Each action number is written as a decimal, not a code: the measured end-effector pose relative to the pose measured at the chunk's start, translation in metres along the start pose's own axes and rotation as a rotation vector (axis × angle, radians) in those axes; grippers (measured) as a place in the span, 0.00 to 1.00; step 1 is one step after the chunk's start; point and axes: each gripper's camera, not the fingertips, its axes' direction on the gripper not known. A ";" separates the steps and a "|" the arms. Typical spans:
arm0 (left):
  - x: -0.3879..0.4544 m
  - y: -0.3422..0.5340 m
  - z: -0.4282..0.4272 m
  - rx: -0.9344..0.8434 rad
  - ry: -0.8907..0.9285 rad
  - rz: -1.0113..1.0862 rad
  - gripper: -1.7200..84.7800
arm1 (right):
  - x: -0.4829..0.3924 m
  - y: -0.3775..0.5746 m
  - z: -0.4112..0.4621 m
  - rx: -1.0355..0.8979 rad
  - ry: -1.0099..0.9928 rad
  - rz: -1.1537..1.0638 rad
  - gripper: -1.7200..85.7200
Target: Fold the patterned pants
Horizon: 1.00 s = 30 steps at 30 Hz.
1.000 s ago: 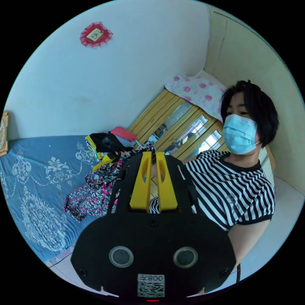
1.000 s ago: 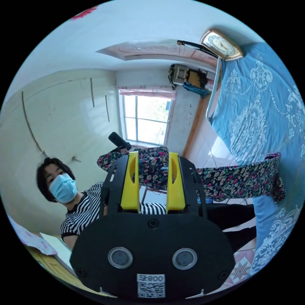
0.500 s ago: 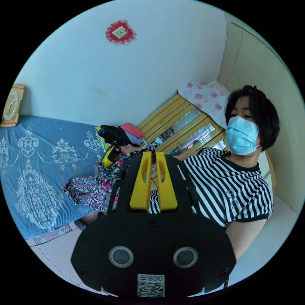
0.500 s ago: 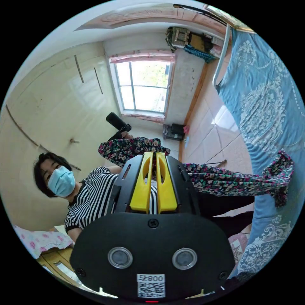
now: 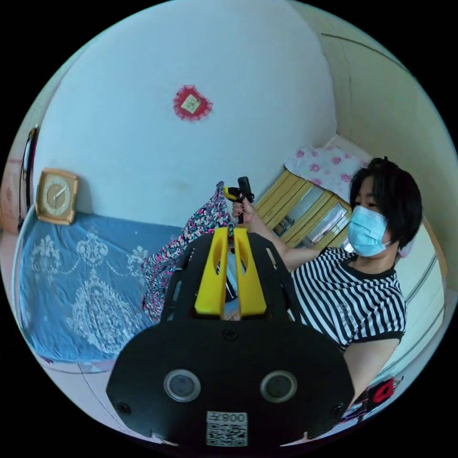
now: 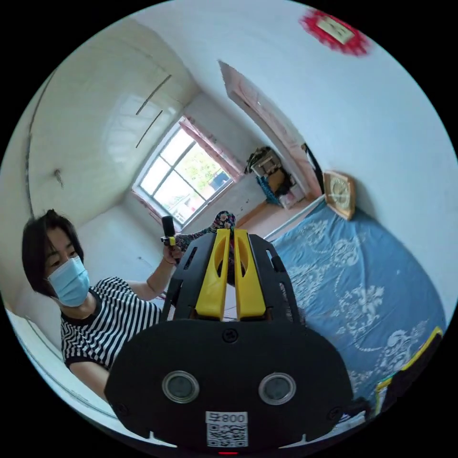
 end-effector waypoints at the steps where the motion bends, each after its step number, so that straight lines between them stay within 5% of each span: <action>1: 0.007 -0.006 -0.001 -0.006 -0.002 0.034 0.05 | -0.028 -0.008 -0.013 0.017 0.064 -0.059 0.03; 13: 0.152 -0.099 -0.028 0.019 0.095 0.576 0.05 | -0.259 0.018 -0.148 0.394 0.484 -0.513 0.03; 30: 0.107 -0.124 -0.039 -0.095 0.203 0.609 0.05 | -0.248 0.063 -0.186 0.420 0.529 -0.443 0.03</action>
